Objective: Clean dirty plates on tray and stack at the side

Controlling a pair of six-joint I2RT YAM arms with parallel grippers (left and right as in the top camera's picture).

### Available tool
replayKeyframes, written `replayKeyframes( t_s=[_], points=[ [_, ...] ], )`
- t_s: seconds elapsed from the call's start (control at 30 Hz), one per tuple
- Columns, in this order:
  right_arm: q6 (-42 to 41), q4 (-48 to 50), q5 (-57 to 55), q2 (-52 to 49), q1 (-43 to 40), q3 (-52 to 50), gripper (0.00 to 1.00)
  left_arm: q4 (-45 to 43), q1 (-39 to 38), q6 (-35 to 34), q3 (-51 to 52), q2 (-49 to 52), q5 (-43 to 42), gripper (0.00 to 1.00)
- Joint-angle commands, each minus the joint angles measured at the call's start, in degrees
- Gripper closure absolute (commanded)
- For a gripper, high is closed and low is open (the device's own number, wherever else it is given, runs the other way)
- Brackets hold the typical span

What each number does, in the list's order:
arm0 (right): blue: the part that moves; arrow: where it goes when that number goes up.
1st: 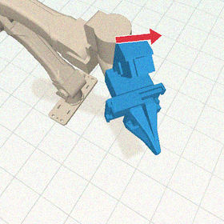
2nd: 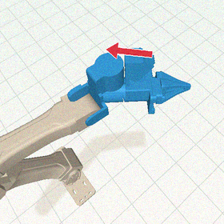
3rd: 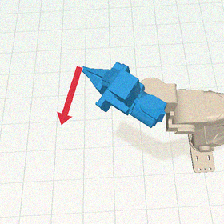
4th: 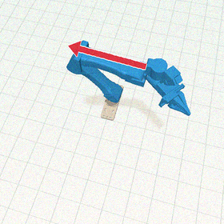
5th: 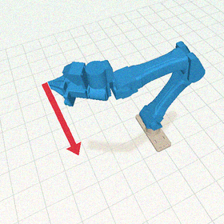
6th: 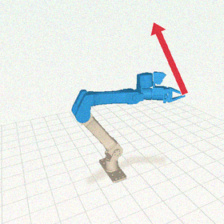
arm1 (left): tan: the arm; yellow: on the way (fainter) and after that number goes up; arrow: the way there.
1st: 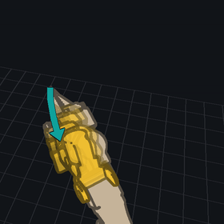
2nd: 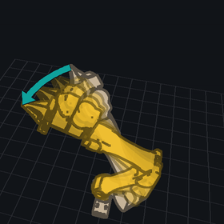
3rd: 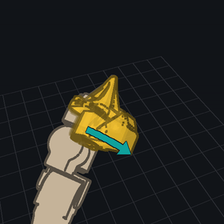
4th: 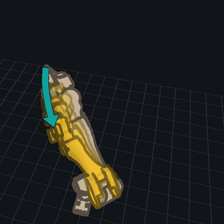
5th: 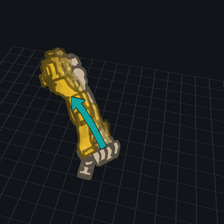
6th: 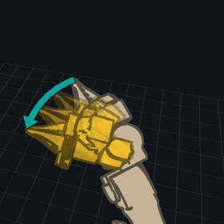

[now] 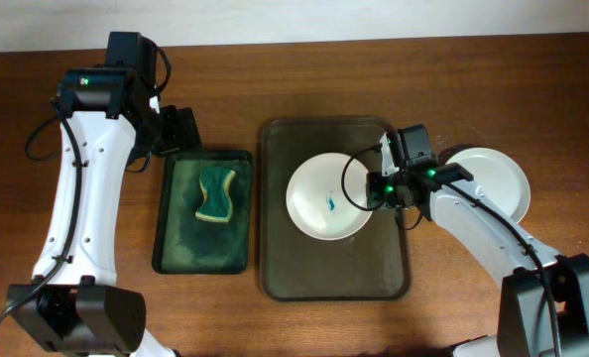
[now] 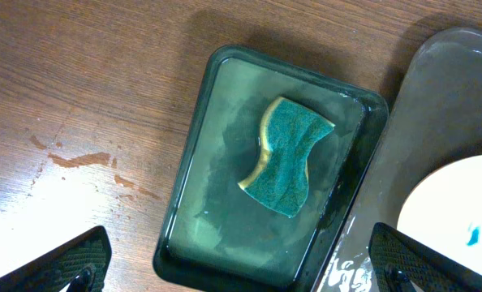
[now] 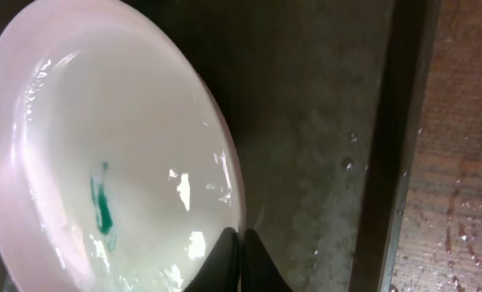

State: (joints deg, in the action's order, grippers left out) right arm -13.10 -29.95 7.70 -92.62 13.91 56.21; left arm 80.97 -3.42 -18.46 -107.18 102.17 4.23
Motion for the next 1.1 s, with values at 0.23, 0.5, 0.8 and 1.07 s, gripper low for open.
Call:
replayKeyframes(
  t_s=[0.23,0.5,0.8,1.07],
  points=[
    [-1.75,-5.68,2.89,0.2,0.37,0.37,0.92,0.04,0.11,0.07,-0.11,-0.52,-0.39,0.0],
    [3.98,-9.84,3.89,0.39,-3.93,8.07,0.8,-4.33,-1.92,6.36,2.19,0.11,-4.37,0.09],
    [6.91,-17.33,3.61,0.37,-4.24,12.28,0.75,-26.58,-7.3,4.42,27.36,11.23,-2.56,0.58],
    [3.61,-19.39,-1.11,0.2,-5.92,11.87,0.75,-30.51,-7.28,4.87,27.91,15.45,-2.51,1.0]
  ],
)
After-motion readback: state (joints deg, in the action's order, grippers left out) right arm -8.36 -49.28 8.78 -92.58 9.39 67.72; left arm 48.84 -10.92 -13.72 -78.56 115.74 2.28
